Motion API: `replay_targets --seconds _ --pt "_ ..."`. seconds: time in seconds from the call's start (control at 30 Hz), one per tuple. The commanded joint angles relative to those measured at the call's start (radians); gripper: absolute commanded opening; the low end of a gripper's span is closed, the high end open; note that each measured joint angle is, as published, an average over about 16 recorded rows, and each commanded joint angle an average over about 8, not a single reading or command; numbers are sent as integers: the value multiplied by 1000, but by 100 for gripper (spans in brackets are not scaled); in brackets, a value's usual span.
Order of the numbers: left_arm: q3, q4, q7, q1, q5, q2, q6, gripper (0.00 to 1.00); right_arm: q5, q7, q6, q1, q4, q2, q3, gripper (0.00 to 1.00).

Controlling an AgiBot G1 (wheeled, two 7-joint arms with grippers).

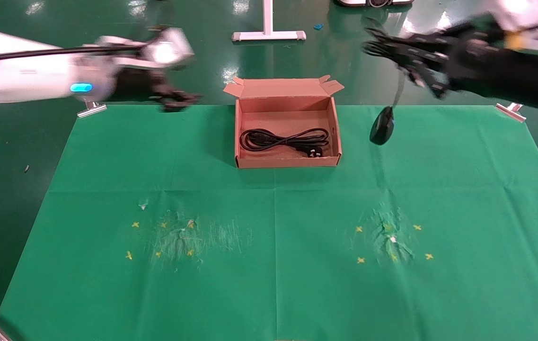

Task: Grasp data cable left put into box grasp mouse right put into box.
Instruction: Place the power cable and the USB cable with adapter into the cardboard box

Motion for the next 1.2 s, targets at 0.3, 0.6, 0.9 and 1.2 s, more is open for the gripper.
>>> replay_targets --seconds 0.3,0.6,0.9,1.2 --pt "24 -420 -291 14 116 -312 94 100 -69 -80 -21 148 -143 -230 -90 0" --pt "45 -554 -575 36 364 -323 78 100 -166 -73 32 168 -209 -377 -171 0" --pt "49 -568 -642 40 430 -307 90 100 -293 -104 142 147 -313 -433 -228 51" --pt "51 -575 -646 40 441 -309 93 100 -331 -119 158 143 -363 -451 -251 100"
